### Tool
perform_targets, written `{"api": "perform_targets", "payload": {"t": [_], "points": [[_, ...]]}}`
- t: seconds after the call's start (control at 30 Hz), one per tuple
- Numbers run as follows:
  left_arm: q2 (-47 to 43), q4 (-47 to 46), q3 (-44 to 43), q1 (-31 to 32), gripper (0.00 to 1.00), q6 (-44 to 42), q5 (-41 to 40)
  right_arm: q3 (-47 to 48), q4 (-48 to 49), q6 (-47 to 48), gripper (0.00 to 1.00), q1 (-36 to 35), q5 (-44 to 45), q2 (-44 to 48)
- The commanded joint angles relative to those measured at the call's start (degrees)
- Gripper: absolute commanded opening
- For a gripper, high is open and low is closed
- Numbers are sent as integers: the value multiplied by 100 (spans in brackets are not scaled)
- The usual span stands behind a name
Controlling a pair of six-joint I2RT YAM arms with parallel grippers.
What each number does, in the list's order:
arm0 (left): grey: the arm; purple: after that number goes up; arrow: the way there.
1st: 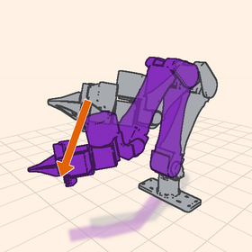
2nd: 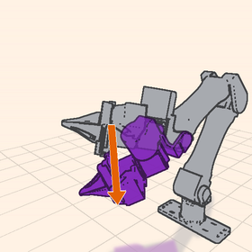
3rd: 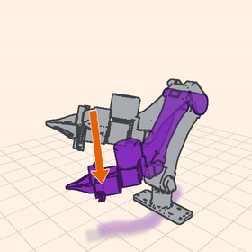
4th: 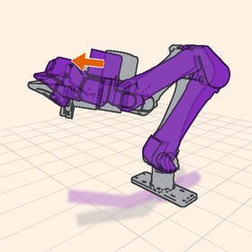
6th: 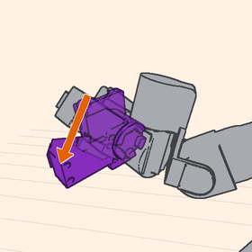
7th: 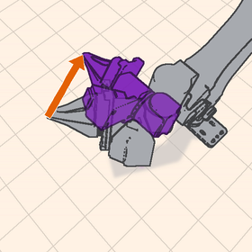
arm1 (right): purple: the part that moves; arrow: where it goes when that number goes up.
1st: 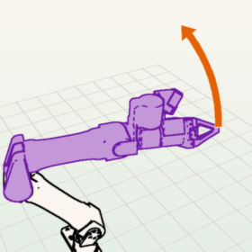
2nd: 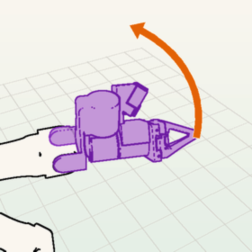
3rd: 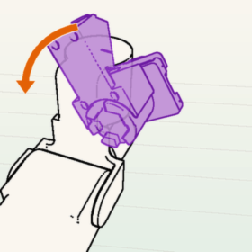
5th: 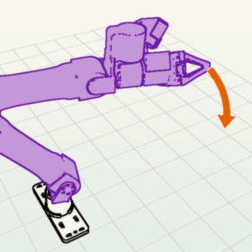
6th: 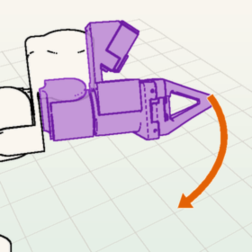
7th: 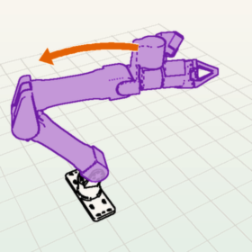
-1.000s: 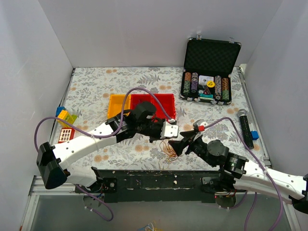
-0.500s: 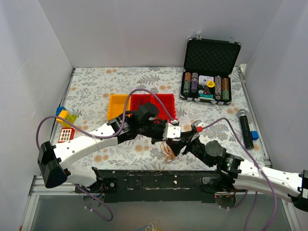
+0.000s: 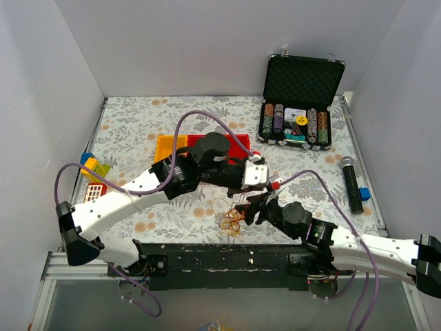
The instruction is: Untangle the cables
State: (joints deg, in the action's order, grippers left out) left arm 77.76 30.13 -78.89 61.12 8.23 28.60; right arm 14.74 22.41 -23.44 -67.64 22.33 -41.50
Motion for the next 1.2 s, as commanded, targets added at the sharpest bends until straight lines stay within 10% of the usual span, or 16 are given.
{"api": "perform_targets", "payload": {"t": [0.0,0.33,0.53,0.8,1.17], "points": [[-6,-113,-723,49,2,390,313,-287,246,-301,63,-13,-18,-139],[-50,-157,-989,49,2,347,120,-570,-648,-679,56,-13,394,368],[-313,-165,-93,40,1,-110,-187,-148,-2071,-477,76,-13,1168,1757],[-507,-288,690,40,0,-322,-557,494,-3233,-468,78,-13,1502,1795],[-455,-499,990,40,0,-559,-891,829,-3218,41,76,-13,1346,2356]]}}
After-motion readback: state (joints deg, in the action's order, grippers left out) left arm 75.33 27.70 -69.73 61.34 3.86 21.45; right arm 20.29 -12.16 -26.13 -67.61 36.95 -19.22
